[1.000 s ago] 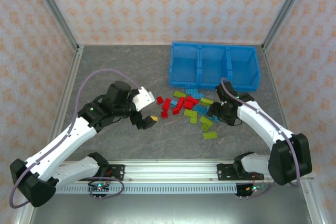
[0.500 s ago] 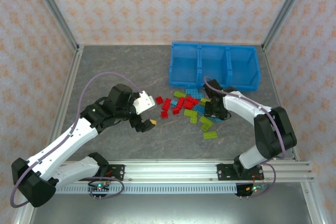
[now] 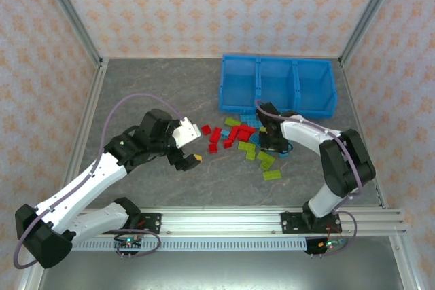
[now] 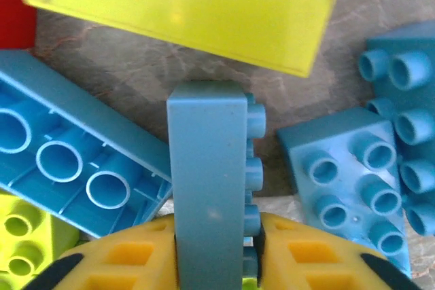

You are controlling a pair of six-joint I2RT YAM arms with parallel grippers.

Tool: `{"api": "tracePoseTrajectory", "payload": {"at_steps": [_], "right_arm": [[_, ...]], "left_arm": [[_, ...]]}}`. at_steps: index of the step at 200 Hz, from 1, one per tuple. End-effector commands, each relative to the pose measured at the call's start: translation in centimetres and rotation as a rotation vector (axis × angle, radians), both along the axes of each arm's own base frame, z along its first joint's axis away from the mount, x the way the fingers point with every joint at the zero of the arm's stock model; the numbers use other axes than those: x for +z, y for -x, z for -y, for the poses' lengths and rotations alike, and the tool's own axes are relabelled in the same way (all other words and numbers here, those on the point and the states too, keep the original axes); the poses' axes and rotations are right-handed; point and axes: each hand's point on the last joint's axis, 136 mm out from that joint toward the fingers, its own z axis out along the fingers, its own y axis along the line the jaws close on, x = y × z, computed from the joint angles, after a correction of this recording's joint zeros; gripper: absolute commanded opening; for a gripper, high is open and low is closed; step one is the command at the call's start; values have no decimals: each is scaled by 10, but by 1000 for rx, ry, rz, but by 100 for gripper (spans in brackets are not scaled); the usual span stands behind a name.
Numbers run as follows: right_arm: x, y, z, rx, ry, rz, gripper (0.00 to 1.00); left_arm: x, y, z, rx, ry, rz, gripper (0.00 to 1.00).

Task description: Sort the legos into containers by color

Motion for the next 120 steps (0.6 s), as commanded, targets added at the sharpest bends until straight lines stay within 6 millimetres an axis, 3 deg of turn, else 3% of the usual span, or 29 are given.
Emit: {"api": "tracePoseTrajectory", "payload": {"at_steps": [1, 38, 70, 92, 105, 120], "right_arm": [[8, -5, 3, 26, 76, 35, 22], [45, 2, 10, 6, 75, 135, 15], [122, -8, 19, -59, -1, 411, 11], [183, -35, 55, -162, 69, 647, 10], [201, -55, 82, -244, 86, 687, 10], [200, -90, 115, -341, 99, 681, 10]], "left_arm": [[1, -4, -1, 18, 1, 21, 100], [2, -3, -1, 18, 8, 26, 100], [3, -4, 0, 18, 16, 30, 100], [5, -6, 1, 22, 22, 36, 100], [6, -7, 1, 27, 24, 38, 100], [5, -8, 0, 33, 23, 42, 100]]}}
